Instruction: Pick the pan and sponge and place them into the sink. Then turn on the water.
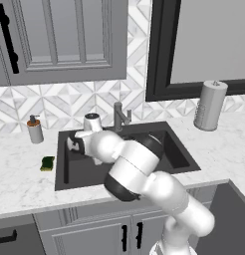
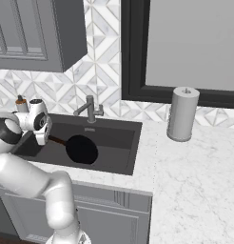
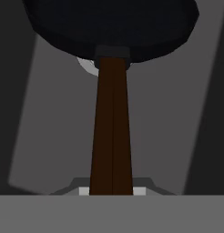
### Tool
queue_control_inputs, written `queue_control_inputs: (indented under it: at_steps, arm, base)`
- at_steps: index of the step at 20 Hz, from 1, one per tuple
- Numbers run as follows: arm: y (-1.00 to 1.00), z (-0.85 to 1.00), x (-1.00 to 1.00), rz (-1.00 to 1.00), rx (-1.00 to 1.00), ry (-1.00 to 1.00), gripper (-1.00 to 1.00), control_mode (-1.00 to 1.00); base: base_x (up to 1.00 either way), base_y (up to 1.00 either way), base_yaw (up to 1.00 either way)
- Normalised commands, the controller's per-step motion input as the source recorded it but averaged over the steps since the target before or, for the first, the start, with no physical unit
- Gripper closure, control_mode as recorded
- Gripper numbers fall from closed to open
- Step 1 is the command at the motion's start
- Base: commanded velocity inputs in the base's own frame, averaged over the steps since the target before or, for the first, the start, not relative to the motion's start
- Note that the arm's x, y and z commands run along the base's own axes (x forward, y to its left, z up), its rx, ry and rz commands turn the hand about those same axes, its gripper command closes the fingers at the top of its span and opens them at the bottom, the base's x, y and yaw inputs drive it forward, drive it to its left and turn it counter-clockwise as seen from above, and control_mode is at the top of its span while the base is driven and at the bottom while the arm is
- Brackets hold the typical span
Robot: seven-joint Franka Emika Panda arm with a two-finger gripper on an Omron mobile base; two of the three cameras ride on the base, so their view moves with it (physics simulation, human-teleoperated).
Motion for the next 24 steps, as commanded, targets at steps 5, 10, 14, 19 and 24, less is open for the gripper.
queue_control_inputs:
  at_steps: [5,10,14,19,24]
  arm:
    - [0.0,-0.05,0.22,0.0,0.0,0.0,-1.0,-1.0]
    - [0.0,0.09,0.06,0.0,0.0,0.0,-1.0,-1.0]
    - [0.26,0.32,0.0,0.0,0.0,-0.01,-1.0,-1.0]
    - [0.32,0.38,-0.07,0.17,0.0,-0.07,-1.0,-1.0]
    - [0.14,0.37,-0.28,0.39,-0.05,-0.13,-1.0,-1.0]
  base:
    - [0.0,0.0,0.0]
    - [0.0,0.0,0.0]
    - [0.0,0.0,0.0]
    - [0.0,0.0,0.0]
    - [0.0,0.0,0.0]
